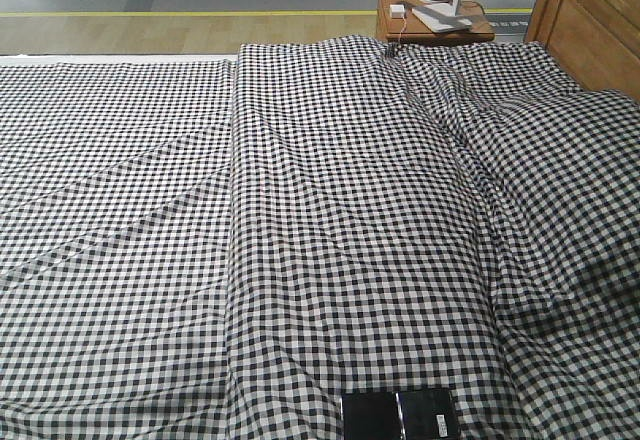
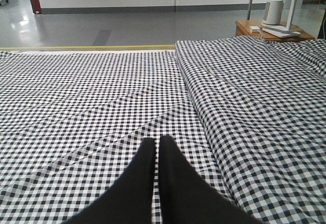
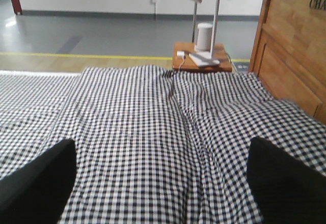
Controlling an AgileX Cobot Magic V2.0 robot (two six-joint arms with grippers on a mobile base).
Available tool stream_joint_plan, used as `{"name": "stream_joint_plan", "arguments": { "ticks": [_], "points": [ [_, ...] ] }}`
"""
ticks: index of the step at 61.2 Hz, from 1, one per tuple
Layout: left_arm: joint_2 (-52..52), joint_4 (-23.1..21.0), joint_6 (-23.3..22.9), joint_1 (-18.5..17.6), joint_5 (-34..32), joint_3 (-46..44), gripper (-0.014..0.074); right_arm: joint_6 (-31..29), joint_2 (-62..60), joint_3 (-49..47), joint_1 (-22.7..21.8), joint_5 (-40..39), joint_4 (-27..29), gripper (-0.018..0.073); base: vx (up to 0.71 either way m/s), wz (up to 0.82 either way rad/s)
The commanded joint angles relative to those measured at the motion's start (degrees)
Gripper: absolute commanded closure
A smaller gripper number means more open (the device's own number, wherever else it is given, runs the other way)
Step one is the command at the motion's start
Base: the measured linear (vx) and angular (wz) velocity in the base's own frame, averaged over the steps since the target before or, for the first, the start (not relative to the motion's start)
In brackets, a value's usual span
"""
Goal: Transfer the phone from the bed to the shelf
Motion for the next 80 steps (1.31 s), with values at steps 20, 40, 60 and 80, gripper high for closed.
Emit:
{"name": "stream_joint_plan", "arguments": {
  "ticks": [20,40,60,80],
  "points": [
    [-0.3,-0.5,-0.2,-0.3,-3.7,0.2,0.0596,2.5,9.1,-4.8,-0.3,-0.6,-0.2,-0.003,0.0,0.0],
    [-0.3,-0.5,-0.2,-0.3,-3.7,0.2,0.0596,7.8,24.0,-15.9,-0.3,9.7,-0.2,-0.003,0.0,0.0],
    [-0.3,-0.5,-0.2,-0.3,-3.7,0.2,0.0596,6.9,32.6,-27.0,-0.3,21.4,-0.2,-0.003,0.0,0.0],
    [-0.3,-0.5,-0.2,-0.3,-3.7,0.2,0.0596,3.2,33.1,-31.9,-7.3,32.1,0.7,-0.003,0.0,0.0]
  ]
}}
